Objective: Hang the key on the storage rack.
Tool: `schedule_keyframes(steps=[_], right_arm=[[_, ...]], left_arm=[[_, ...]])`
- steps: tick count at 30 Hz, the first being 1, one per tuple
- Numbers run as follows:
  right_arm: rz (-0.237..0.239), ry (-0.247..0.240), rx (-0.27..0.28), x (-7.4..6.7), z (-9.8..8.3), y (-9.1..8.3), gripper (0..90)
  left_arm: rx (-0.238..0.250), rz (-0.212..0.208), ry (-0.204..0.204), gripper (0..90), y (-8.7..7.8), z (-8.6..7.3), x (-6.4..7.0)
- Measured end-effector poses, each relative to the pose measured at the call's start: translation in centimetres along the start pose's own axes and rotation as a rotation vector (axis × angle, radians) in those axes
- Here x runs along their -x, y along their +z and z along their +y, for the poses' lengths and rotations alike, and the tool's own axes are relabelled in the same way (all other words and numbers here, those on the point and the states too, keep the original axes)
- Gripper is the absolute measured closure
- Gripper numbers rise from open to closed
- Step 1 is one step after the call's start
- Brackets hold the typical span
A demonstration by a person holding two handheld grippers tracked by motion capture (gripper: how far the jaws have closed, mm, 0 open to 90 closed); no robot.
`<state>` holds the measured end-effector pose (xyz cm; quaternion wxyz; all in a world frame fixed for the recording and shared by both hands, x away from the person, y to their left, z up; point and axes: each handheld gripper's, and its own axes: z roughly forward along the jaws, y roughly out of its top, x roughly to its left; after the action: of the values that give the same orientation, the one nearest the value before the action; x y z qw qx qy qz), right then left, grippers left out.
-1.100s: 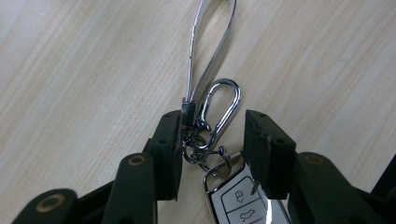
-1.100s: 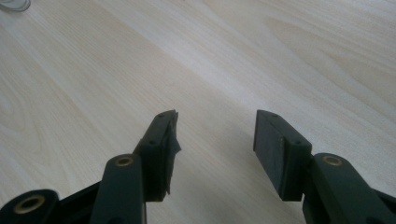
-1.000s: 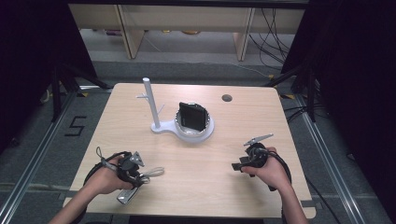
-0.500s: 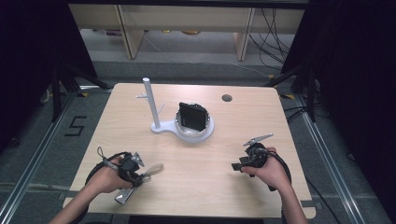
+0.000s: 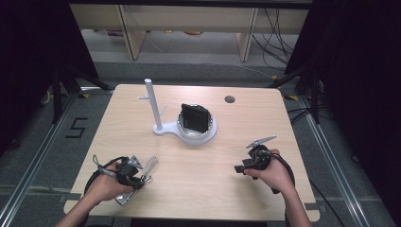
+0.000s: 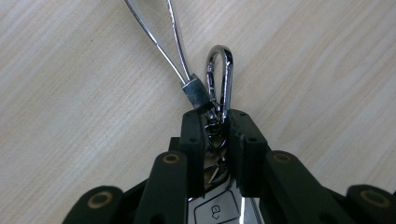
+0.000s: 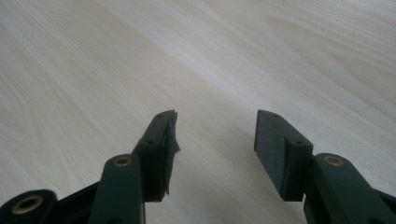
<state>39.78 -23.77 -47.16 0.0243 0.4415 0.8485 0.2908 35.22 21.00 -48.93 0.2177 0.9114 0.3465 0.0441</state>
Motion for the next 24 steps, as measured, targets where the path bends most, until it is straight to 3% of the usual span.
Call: schedule_keyframes(steps=[7, 8, 12, 14, 16, 17, 18, 19, 21, 22, 24], right_arm=[[-0.003, 0.007, -0.004, 0.0, 0.0, 0.1, 49.5], [-0.002, 0.005, -0.003, 0.0, 0.0, 0.1, 49.5], [-0.002, 0.01, -0.005, -0.1, 0.0, 0.0, 49.5], [0.005, -0.001, 0.002, -0.1, 0.0, 0.0, 49.5], [-0.006, 0.01, -0.002, -0.3, 0.0, 0.0, 49.6], [0.01, 0.055, -0.012, -0.7, 0.0, -0.1, 49.8], [0.013, -0.009, 0.016, -0.3, 0.1, 0.1, 50.1], [0.014, 0.024, 0.008, -0.6, 0.1, 0.1, 50.3], [0.013, 0.023, -0.005, -0.6, 0.2, 0.0, 50.6], [0.023, -0.013, 0.016, -0.4, 0.2, 0.2, 51.0], [0.017, -0.023, 0.026, -0.5, 0.3, 0.3, 51.3]], left_arm=[[0.061, -0.011, -0.016, 77.0, -1.4, -0.3, 0.1], [0.111, -0.002, -0.024, 77.1, -1.7, -0.2, 0.2], [0.147, 0.011, -0.013, 77.3, -2.4, -0.1, 0.2], [0.211, -0.001, -0.03, 77.6, -2.9, 0.1, 0.3], [0.228, -0.007, -0.024, 77.9, -3.1, 0.1, 0.3], [0.26, -0.013, -0.024, 78.1, -3.4, 0.3, 0.4], [0.282, -0.015, -0.039, 78.3, -3.5, 0.5, 0.5], [0.285, -0.017, -0.031, 78.4, -3.7, 0.6, 0.4], [0.297, -0.02, -0.031, 78.6, -3.8, 0.7, 0.4], [0.309, -0.021, -0.025, 78.7, -3.8, 0.9, 0.4], [0.331, -0.016, -0.032, 78.9, -3.9, 1.1, 0.5]])
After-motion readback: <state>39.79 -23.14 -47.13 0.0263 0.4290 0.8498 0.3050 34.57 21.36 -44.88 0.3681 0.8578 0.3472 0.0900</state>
